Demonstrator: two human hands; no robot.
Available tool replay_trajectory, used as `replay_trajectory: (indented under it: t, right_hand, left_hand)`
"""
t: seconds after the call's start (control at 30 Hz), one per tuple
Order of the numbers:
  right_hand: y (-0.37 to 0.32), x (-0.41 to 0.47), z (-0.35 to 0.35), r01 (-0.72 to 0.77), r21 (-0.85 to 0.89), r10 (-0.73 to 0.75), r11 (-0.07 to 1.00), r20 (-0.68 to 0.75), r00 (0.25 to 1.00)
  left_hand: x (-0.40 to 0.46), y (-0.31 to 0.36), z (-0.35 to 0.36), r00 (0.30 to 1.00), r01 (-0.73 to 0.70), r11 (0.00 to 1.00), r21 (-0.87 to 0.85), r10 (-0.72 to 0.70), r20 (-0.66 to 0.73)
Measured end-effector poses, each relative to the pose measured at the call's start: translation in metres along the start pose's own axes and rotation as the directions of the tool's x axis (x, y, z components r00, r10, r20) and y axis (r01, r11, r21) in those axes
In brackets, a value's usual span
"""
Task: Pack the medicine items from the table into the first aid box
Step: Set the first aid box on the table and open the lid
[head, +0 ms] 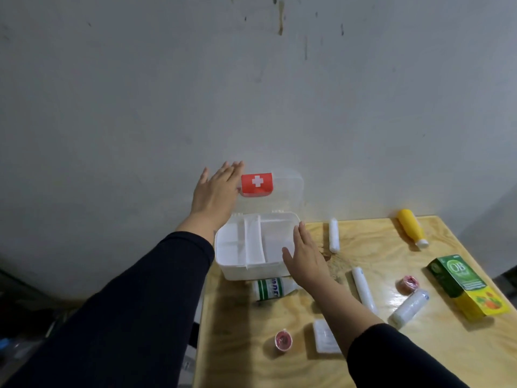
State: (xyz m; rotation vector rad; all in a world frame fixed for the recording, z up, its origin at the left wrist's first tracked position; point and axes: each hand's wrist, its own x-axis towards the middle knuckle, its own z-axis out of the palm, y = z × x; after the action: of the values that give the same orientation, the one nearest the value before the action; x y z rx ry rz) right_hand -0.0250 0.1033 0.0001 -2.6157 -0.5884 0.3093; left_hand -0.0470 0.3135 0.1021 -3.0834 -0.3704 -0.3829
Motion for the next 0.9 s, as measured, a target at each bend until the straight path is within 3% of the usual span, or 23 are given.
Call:
replay_trajectory:
  t: [0.2, 0.47, 0.7, 0.9]
  right_hand:
    - [0.004, -0.002, -0.001, -0.017, -0.016, 0.017, 1.000, -0.014, 1.000]
    - [0.001, -0.002, -0.028, 0.006, -0.067, -0.004, 0.998, 0.032, 0.999]
    - [0.012, -0.031, -0.084, -0.080, -0.129, 0.076, 0.988, -0.039, 0.996]
    - [0.062, -0.089, -0.105, -0.272, -0.109, 0.264, 0.956, -0.086, 0.961]
  left_hand:
    - [0.006, 0.008, 0.004, 0.999, 0.046, 0.999, 0.024, -0.046, -0.008]
    - [0.004, 0.012, -0.013, 1.000, -0.001, 1.000, -0.022, 0.001, -0.013]
    - [-0.003, 0.068, -0.035, 0.954, -0.297, 0.941, -0.161, 0.299, -0.013]
    - [-0.031, 0.139, -0.019, 0.806, -0.440, 0.855, -0.275, 0.511, 0.299]
